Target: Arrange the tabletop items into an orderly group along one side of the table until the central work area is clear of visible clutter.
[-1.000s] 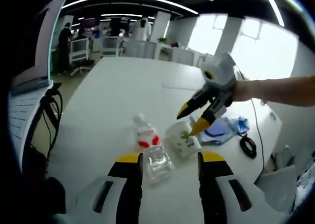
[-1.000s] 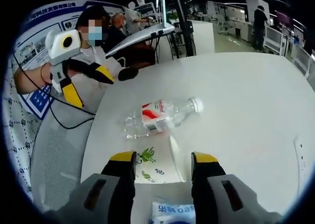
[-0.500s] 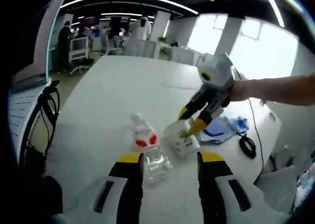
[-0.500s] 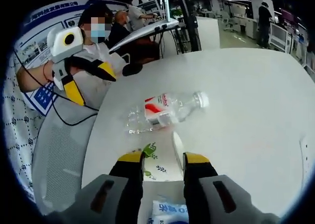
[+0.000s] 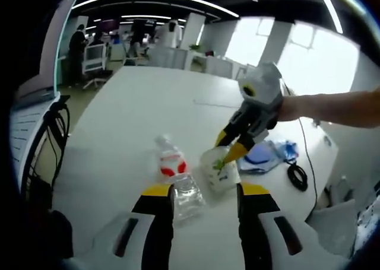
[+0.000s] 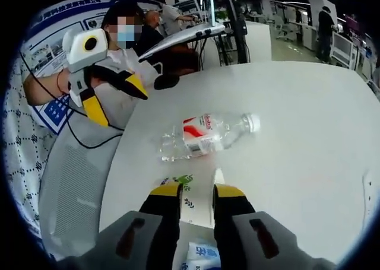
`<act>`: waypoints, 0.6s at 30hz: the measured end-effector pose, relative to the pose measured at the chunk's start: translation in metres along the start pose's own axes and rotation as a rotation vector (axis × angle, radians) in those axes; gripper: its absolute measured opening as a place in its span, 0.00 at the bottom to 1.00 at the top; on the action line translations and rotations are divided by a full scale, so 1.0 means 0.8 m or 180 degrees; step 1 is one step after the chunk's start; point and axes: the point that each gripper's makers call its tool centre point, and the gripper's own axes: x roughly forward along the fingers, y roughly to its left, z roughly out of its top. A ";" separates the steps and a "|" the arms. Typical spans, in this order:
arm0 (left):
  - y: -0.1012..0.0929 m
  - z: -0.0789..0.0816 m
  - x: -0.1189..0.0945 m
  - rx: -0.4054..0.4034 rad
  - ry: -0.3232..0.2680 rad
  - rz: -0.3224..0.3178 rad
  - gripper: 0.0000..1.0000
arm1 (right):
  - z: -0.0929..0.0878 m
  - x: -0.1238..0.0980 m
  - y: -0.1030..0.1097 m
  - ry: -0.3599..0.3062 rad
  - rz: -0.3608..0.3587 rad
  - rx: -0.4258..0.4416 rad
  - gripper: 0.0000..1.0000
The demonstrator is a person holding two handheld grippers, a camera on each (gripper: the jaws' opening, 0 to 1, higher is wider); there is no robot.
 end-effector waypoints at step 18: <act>-0.008 0.004 -0.001 0.0042 -0.0025 -0.0046 0.37 | 0.008 0.004 0.041 0.0036 0.0154 -0.0233 0.04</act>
